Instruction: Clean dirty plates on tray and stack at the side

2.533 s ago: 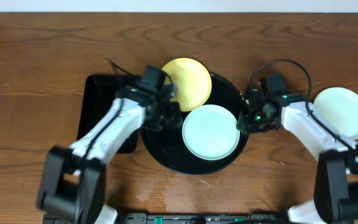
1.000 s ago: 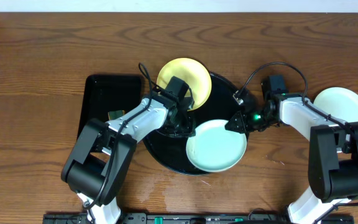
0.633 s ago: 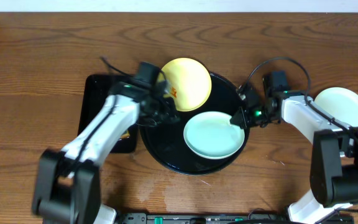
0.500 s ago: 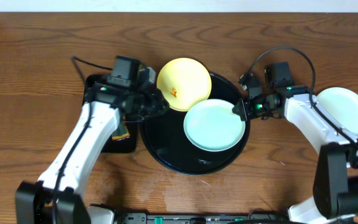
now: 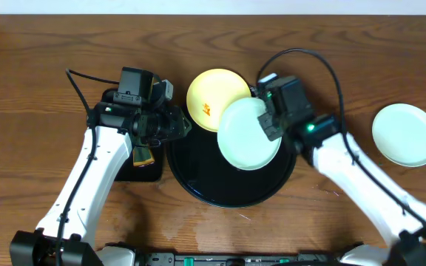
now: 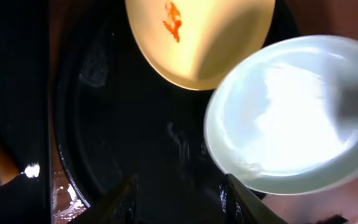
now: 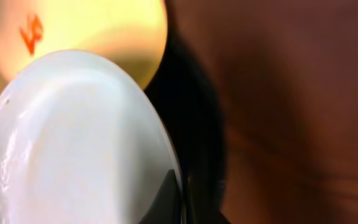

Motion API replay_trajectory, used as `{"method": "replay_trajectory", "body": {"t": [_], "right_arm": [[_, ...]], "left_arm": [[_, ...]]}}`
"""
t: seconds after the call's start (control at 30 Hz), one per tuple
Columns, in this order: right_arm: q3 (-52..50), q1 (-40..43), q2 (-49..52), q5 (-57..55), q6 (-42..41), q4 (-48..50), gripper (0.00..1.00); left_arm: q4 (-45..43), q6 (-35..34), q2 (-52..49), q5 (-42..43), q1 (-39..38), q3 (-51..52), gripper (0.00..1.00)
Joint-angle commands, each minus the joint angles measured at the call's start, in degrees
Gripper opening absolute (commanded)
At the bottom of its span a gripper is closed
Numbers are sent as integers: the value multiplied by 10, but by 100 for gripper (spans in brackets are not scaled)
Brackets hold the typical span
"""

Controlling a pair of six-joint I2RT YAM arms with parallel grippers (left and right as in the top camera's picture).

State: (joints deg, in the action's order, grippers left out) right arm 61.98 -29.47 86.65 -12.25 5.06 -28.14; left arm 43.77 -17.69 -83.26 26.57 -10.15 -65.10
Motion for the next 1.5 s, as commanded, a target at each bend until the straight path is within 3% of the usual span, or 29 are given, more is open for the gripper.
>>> {"method": "replay_trajectory", "body": {"t": [0.0,0.27,0.67,1.47], "right_arm": [[10,-62,-53,-200,34,15,1],[10,-186,-72,-393,165,46,1],[10,-276,-72,-484,284,89,1],[10,-279,-72,-493,282,107,1]], "left_arm": [[4,14,2,-16,9,-11,44],[14,14,2,-17,52,-11,44],[27,16,2,-17,64,-10,44],[31,16,2,-17,64,-9,44]]}}
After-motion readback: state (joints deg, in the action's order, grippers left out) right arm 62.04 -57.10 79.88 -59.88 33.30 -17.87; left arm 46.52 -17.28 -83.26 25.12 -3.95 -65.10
